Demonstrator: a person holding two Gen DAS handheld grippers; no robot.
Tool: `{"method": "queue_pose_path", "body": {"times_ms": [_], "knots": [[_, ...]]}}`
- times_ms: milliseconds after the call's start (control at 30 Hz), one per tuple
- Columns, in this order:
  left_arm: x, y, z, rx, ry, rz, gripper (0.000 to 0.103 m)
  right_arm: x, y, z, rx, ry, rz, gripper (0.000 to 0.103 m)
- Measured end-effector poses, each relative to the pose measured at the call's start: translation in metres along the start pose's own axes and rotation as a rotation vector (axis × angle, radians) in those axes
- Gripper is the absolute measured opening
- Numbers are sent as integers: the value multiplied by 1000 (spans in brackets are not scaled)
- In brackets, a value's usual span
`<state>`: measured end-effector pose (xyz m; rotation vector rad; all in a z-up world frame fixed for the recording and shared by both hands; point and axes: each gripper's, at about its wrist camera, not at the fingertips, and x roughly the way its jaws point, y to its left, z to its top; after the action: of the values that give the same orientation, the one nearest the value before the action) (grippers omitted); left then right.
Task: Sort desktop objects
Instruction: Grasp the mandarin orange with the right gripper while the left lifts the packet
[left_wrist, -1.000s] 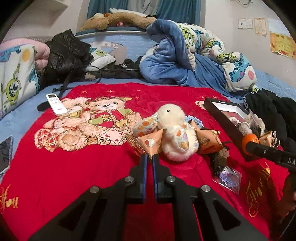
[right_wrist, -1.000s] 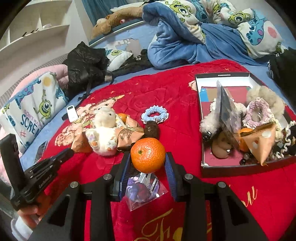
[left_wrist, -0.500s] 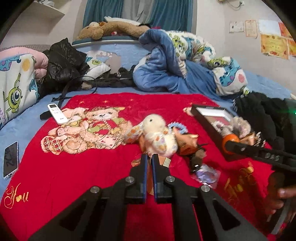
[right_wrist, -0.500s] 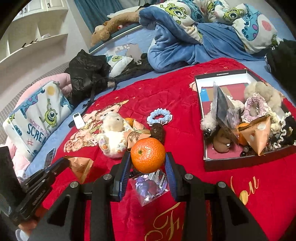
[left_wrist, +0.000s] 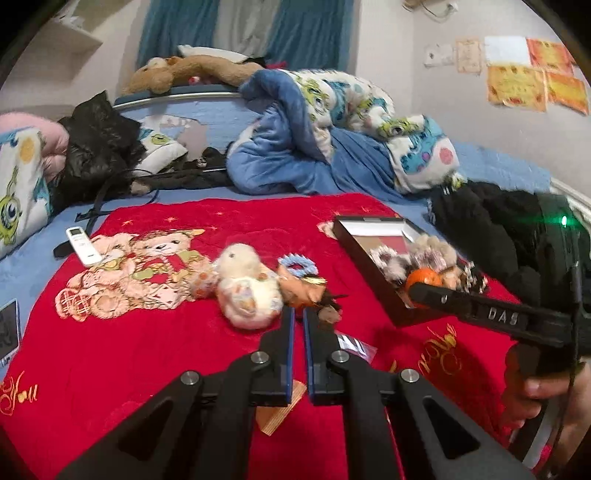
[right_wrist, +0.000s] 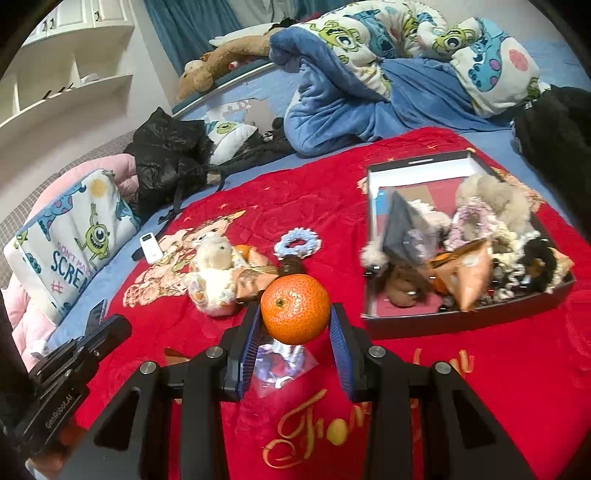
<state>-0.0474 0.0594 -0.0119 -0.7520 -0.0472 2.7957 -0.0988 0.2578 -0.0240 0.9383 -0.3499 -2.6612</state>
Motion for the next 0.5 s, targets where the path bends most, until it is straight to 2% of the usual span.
{"method": "queue_pose_path", "body": {"times_ms": [100,200,267,367,433,500], "knots": [[14,-6,-6,23,60,35,5,-7,-10,0,11,-3,-9,35],[28,1,-14,-7,133,49,6,-13,-19,0,13,-5,-27,35],[34,9,-20,-45,160,48,10,-15,-22,0,12,-5,-32,36],[35,16,-26,-58,171,55,23,-16,-24,-1,10,-1,-30,36],[35,16,-31,-46,167,73,45,-15,-22,-2,-1,3,-32,36],[39,16,-35,-31,170,82,47,-13,-19,-3,-11,9,-30,36]]}}
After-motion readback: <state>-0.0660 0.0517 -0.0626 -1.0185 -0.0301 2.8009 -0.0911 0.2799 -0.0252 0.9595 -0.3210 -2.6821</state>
